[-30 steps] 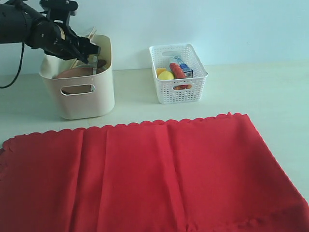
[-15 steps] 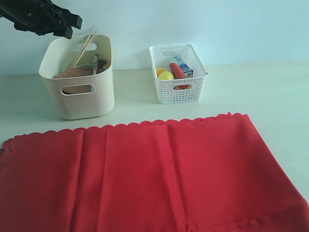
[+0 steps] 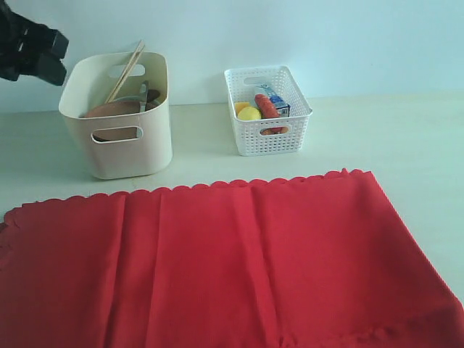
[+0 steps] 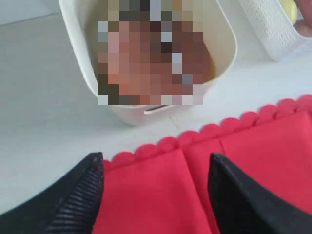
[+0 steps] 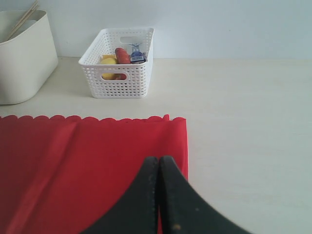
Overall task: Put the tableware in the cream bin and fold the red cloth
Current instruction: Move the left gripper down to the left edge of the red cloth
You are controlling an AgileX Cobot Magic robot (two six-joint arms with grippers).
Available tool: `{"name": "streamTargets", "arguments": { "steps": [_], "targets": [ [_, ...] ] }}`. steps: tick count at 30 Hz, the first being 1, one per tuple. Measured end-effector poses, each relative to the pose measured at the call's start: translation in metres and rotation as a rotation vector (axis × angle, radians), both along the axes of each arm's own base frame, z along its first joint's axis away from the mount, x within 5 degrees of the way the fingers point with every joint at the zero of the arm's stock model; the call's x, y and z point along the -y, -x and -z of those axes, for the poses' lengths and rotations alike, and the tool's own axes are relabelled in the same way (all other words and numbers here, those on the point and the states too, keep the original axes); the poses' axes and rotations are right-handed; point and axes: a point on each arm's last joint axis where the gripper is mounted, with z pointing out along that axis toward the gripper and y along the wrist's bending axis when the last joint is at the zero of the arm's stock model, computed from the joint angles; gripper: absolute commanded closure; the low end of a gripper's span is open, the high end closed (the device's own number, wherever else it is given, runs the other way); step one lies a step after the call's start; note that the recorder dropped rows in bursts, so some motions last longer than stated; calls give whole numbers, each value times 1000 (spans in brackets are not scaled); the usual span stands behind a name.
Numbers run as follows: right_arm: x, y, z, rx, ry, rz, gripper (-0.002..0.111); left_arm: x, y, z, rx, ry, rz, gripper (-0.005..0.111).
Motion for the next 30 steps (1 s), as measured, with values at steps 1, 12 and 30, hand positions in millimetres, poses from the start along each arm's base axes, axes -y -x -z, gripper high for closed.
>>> {"name": "streamTargets", "arguments": {
  "steps": [1,12,30],
  "targets": [
    [0,0,0,0,0,0,108,-2,10,0,-4,4,1,46],
    [0,0,0,0,0,0,108,-18,125,20,-74,156,-8,46],
    [0,0,0,0,0,0,108,-56,231,88,-365,48,-241,46]
  ]
}}
